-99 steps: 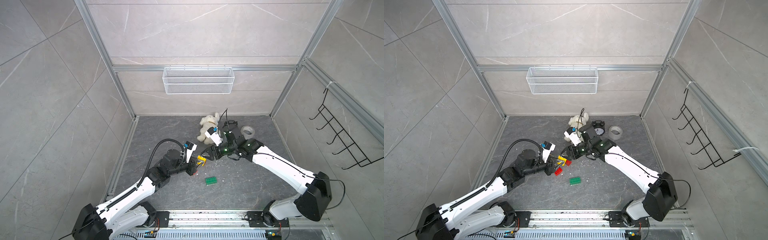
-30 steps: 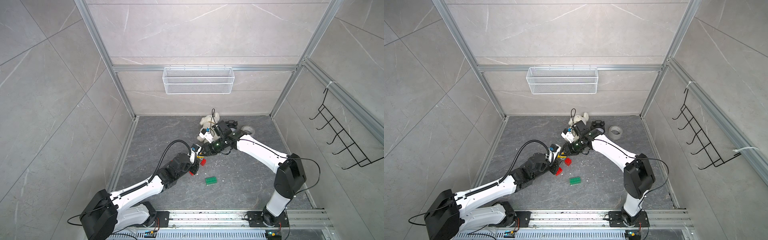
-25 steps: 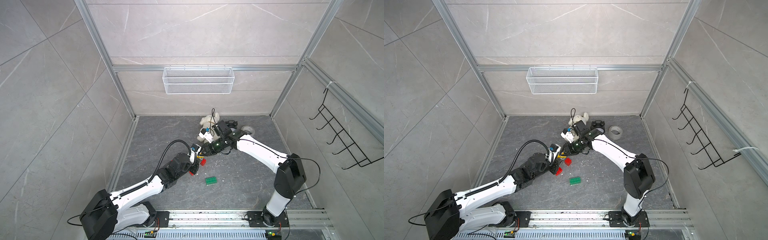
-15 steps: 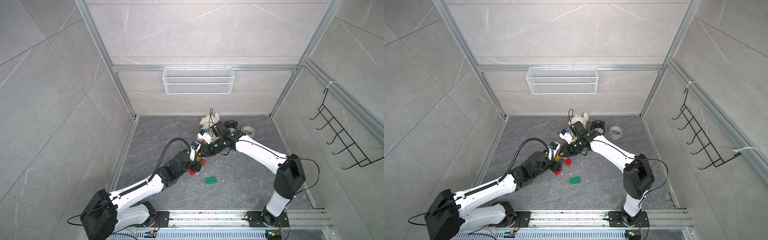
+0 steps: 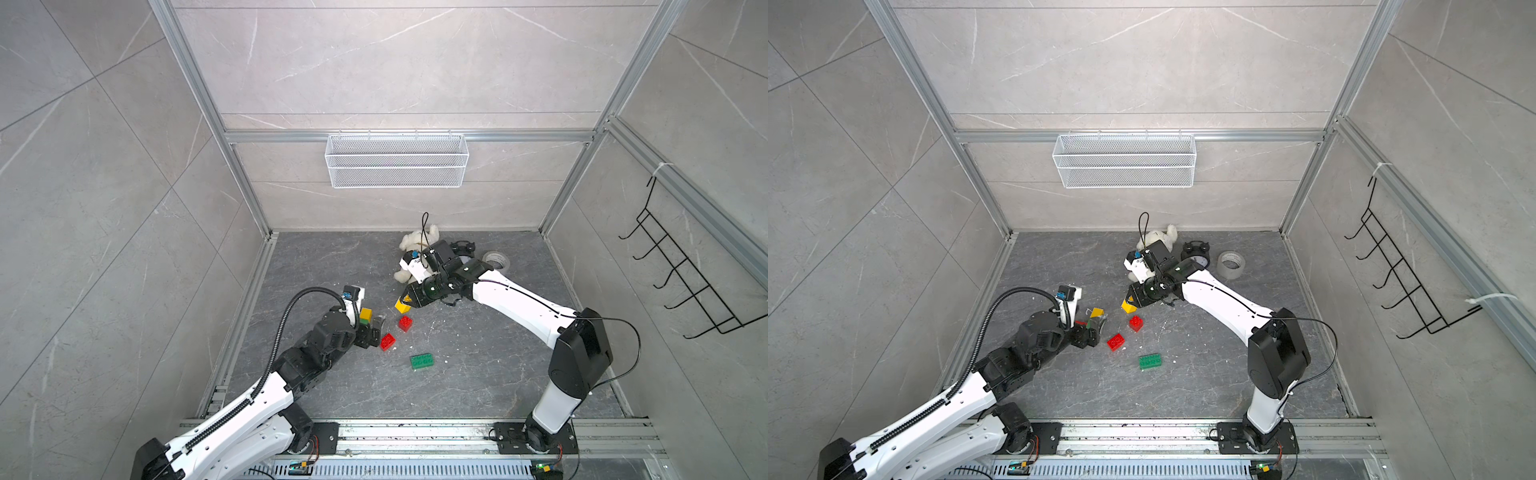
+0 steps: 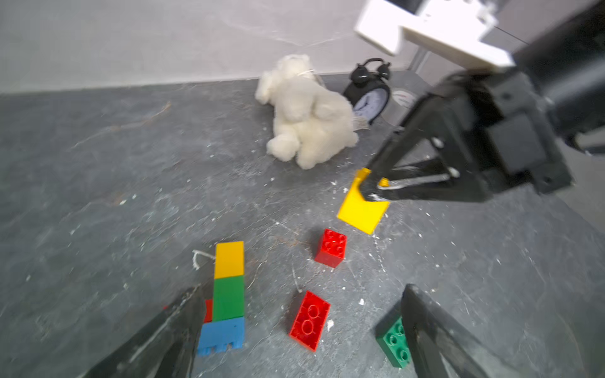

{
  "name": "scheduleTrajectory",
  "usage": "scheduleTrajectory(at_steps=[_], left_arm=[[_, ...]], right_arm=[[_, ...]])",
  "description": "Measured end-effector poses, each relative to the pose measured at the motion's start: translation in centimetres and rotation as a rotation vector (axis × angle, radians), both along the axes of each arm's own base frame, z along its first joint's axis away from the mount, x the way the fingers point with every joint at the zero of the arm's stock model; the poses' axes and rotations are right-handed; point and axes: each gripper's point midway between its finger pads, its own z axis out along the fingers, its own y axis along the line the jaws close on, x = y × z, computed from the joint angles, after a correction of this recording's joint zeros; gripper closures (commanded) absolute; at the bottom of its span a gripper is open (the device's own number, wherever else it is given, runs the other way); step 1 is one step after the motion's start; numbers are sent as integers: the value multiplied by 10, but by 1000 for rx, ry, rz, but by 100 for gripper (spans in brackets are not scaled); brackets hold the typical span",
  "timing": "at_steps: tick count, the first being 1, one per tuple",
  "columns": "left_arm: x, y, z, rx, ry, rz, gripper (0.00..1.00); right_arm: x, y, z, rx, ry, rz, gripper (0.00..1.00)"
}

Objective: Assemble the letter r with lego
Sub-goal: Assemble the lego brick with the lego brick.

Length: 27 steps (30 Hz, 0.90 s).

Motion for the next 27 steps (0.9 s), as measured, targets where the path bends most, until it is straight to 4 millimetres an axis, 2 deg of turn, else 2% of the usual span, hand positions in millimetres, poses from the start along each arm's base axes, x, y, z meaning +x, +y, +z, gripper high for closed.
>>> scheduleTrajectory(at_steps=[4,7,14,18,22,27], left_arm=[[13,32,-15,-66,71,135,5],[15,42,-30,-105,130,181,5],[20,35,-54,-119,239,184,5],[23,32,-60,-110,268,191,5],[24,33,-65,-107,282,202,5],[27,34,-71,-97,298,218,5]], right_arm=[[-7,-4,-15,-25,-27,55,77],[-10,-3,-21,-42,-60,97,77],[-4,1,-26,-108,-163,131,77],[5,2,-37,-185,-197,112,77],[5,1,-51,-252,-202,91,77],[4,2,-53,-268,-200,54,77]])
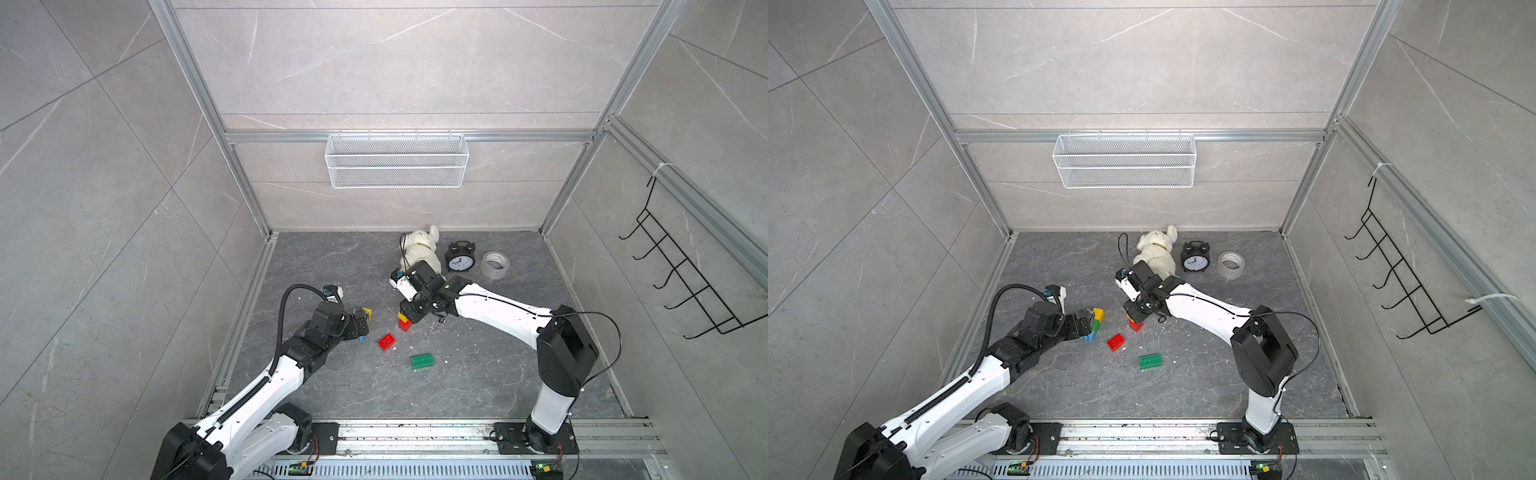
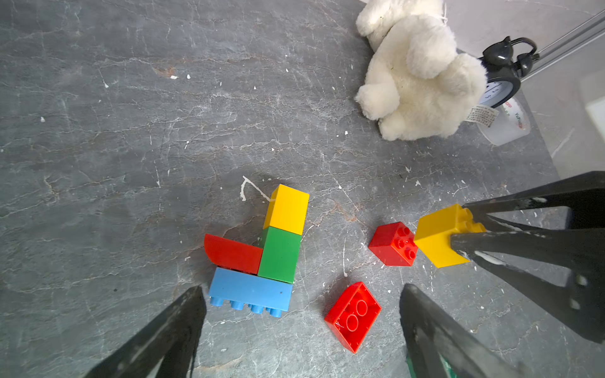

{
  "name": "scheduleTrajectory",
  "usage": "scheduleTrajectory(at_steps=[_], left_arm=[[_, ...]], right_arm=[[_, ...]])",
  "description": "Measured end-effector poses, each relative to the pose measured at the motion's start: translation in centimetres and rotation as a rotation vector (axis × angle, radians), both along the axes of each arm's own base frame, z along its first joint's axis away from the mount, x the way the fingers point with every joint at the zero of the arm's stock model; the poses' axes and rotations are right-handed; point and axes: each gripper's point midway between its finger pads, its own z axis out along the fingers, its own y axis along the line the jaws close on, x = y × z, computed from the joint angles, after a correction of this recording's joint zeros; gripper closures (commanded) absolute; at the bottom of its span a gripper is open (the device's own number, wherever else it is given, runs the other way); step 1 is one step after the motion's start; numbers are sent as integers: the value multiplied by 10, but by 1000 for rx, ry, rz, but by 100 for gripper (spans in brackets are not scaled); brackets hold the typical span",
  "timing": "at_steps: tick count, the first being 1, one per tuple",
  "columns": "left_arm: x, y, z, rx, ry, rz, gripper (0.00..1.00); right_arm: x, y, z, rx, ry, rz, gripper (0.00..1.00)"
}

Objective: Assemble the letter r with lego
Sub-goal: Assemble the lego brick with the lego brick.

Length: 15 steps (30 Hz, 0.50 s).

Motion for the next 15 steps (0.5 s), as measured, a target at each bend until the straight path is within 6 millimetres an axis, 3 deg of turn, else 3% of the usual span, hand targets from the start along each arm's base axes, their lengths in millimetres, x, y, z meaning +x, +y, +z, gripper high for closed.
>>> scheduleTrajectory(at_steps=[15], left_arm=[[2,2,-3,5,6,15,5]], right_arm=[[1,-3,-13,-24,15,-72,76]])
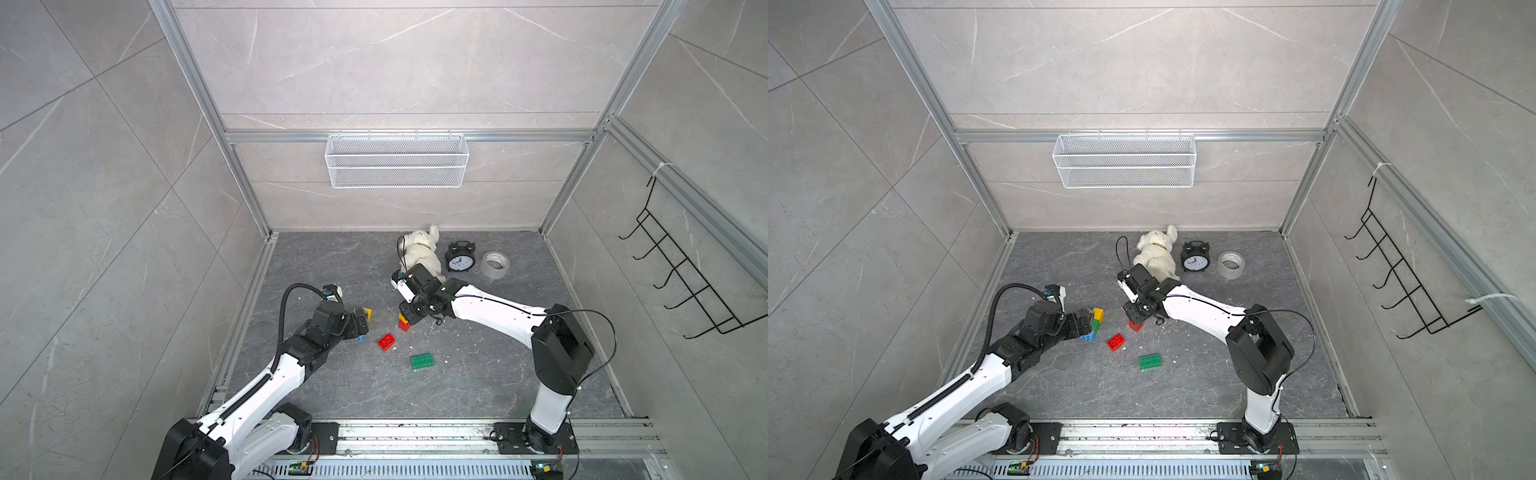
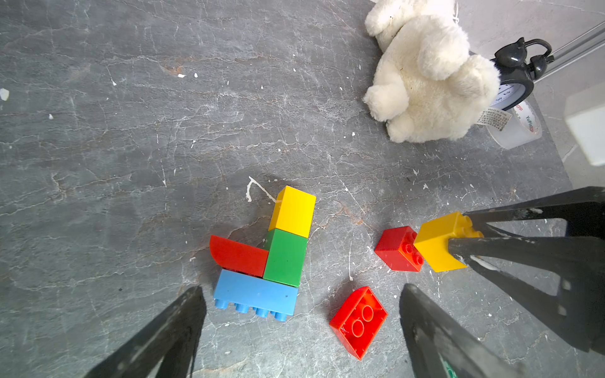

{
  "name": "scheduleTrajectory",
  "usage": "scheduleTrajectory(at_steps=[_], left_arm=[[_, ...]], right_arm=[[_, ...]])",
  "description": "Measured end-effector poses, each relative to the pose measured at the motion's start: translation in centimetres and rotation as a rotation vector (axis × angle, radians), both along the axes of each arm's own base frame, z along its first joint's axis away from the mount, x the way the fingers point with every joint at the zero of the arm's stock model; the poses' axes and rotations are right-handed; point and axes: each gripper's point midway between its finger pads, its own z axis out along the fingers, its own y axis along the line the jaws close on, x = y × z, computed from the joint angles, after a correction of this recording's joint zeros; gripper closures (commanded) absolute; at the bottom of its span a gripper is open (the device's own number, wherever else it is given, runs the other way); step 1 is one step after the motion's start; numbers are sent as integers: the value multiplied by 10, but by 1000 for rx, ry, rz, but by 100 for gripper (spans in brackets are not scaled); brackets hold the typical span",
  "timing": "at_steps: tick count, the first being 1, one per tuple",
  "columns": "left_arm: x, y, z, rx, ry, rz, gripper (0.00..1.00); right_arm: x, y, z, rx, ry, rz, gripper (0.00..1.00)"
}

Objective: Assemble the letter r with lego
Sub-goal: Assemble the lego brick with the lego brick.

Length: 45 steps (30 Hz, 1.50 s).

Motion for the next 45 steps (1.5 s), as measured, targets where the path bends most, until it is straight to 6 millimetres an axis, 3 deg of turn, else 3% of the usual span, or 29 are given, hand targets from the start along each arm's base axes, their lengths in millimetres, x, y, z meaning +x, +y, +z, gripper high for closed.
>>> scheduleTrajectory(at_steps=[45], left_arm=[[5,-3,-20,8,60,0,5]], right_arm=[[-7,3,-12,-38,-130,80,74]])
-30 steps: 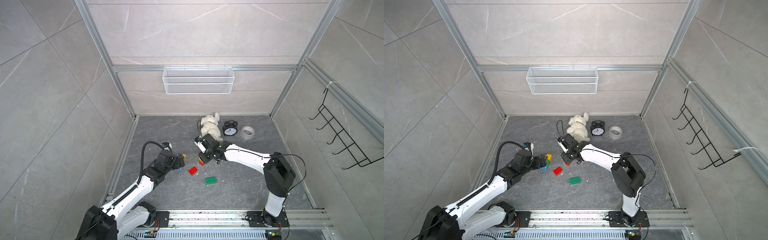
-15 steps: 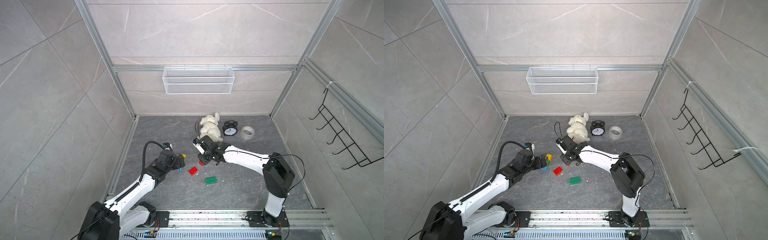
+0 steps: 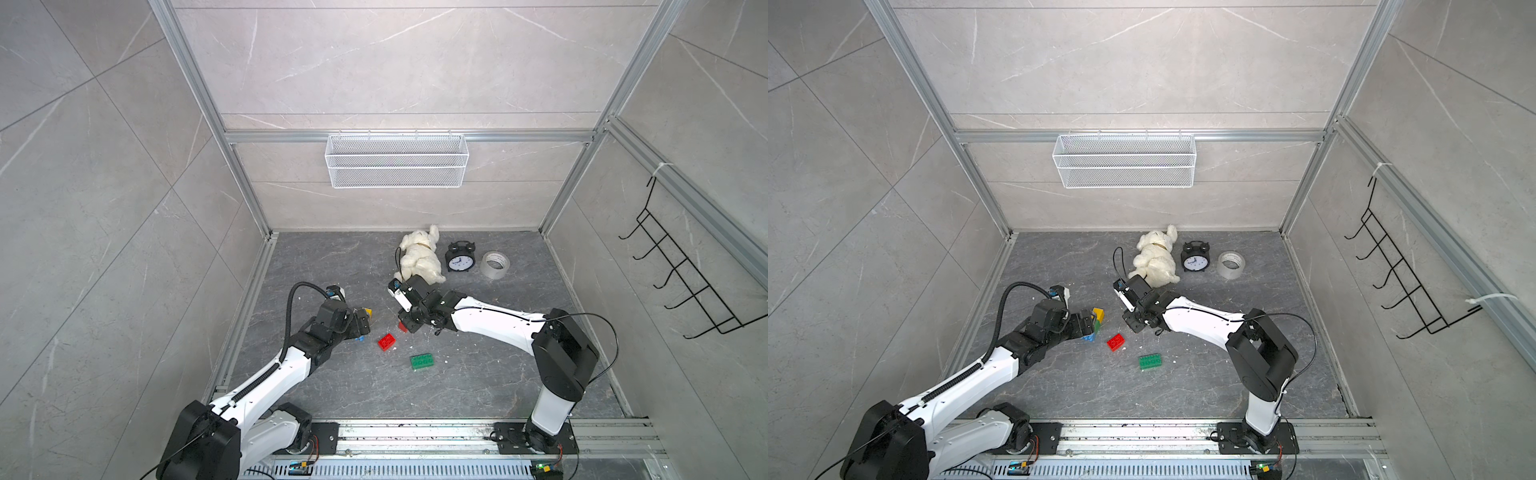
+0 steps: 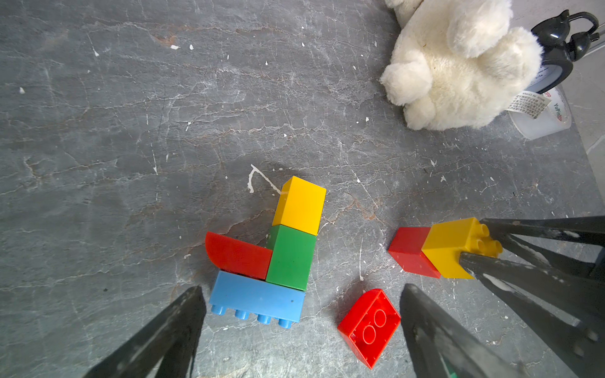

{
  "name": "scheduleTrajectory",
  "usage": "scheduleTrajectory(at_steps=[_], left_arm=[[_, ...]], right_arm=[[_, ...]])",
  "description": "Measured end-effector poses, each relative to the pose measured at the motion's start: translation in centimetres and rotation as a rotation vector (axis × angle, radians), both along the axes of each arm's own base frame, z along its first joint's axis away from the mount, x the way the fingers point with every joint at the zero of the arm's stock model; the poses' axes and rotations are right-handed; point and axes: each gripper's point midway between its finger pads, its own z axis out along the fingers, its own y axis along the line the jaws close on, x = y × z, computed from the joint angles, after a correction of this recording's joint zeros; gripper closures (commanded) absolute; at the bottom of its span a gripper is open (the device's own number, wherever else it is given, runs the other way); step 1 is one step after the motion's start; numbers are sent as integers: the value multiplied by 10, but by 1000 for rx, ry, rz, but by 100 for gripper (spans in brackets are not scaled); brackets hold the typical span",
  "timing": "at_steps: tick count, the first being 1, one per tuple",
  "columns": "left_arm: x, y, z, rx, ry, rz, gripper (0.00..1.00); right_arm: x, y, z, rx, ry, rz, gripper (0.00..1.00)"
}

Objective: Assemble the letter r with lego
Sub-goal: Assemble the lego brick with the lego brick.

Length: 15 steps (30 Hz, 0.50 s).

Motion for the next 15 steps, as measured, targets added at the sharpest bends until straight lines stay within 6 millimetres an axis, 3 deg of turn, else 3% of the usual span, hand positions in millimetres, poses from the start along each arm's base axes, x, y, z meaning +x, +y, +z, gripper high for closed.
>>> scheduleTrajectory(at_steps=[15], left_arm=[[0,1,0,0,0,3,4]], right_arm=[[5,6,0,80,-38,-11,74]])
